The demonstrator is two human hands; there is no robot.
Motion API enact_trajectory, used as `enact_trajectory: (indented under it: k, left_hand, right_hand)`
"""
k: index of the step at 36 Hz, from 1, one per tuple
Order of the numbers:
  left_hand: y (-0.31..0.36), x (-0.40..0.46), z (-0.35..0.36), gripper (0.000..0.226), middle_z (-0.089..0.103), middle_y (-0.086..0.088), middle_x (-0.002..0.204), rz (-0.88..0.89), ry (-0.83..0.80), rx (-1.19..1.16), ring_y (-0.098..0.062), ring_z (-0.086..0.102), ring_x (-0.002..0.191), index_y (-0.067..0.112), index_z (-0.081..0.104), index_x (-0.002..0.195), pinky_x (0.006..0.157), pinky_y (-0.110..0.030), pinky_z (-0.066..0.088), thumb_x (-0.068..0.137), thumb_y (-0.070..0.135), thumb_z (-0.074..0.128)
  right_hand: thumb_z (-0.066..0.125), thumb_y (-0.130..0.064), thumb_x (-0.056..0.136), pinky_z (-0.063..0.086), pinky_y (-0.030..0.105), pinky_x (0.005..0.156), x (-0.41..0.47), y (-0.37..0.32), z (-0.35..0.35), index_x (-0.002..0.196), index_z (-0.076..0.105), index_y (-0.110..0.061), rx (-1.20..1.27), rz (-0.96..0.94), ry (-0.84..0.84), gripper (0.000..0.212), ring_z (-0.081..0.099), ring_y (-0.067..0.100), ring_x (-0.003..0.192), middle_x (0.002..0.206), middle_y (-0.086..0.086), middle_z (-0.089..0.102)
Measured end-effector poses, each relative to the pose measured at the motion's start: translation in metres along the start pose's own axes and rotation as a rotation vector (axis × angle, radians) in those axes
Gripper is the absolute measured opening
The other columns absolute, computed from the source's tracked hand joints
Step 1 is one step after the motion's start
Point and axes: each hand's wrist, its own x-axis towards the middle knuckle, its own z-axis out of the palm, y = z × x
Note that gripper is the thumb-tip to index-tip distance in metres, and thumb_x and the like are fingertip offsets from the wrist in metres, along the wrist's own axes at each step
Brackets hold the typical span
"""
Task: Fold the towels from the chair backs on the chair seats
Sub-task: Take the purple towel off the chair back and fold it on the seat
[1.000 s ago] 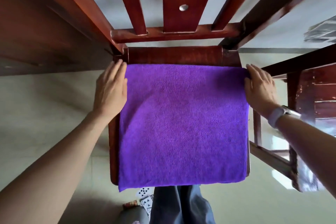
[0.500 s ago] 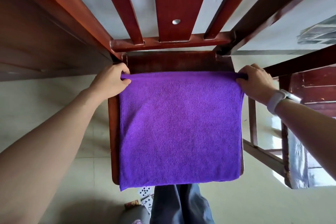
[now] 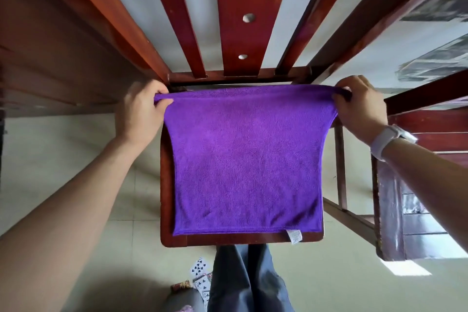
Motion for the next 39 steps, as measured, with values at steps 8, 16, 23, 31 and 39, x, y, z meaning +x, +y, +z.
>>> enact_trajectory:
  k: [8,16,23,31,39]
  left_hand:
    - [0.002,-0.026,-0.024,0.008,0.065,-0.011,0.081,0.118,0.066,0.025,-0.034,0.053,0.082,0.006,0.064,0.083,0.07,-0.04,0.043,0.078,0.005,0.058]
    - [-0.012,-0.125,-0.02,0.009,0.063,-0.009,0.077,0.148,-0.04,0.088,-0.031,0.053,0.077,0.007,0.06,0.077,0.067,-0.034,0.039,0.075,0.001,0.067]
    - [-0.017,-0.202,0.005,0.016,0.064,-0.005,0.078,0.091,-0.167,0.109,-0.028,0.062,0.072,0.01,0.06,0.074,0.059,-0.036,0.047,0.07,-0.004,0.068]
    - [-0.022,-0.245,0.021,0.019,0.064,-0.003,0.086,0.069,-0.276,0.112,-0.025,0.063,0.067,0.012,0.058,0.075,0.048,-0.031,0.046,0.07,-0.004,0.068]
    - [-0.023,-0.263,0.027,0.019,0.063,-0.005,0.087,0.022,-0.339,0.124,-0.027,0.062,0.062,0.009,0.058,0.074,0.041,-0.029,0.043,0.069,-0.005,0.071]
  right_hand:
    - [0.056,-0.005,0.08,0.044,0.041,0.073,-0.034,0.001,-0.016,0.094,0.061,-0.003,0.148,-0.064,0.082,0.014,0.056,0.036,0.084,0.1,0.018,0.058]
    - [0.058,0.011,0.071,0.039,0.029,0.058,-0.134,0.032,0.005,0.084,0.059,-0.002,0.096,-0.119,-0.081,0.019,0.057,0.035,0.071,0.095,0.017,0.055]
    - [0.069,0.002,0.072,0.045,0.034,0.051,-0.203,0.065,0.033,0.089,0.062,-0.006,-0.077,-0.15,-0.319,0.02,0.062,0.037,0.075,0.095,0.013,0.059]
    - [0.06,0.002,0.079,0.047,0.038,0.052,-0.235,0.075,0.045,0.091,0.064,-0.005,-0.098,-0.118,-0.352,0.015,0.061,0.036,0.089,0.098,0.013,0.059]
    - [0.057,0.004,0.081,0.046,0.039,0.057,-0.246,0.075,0.049,0.092,0.064,-0.001,-0.093,-0.071,-0.381,0.015,0.059,0.038,0.088,0.099,0.015,0.059]
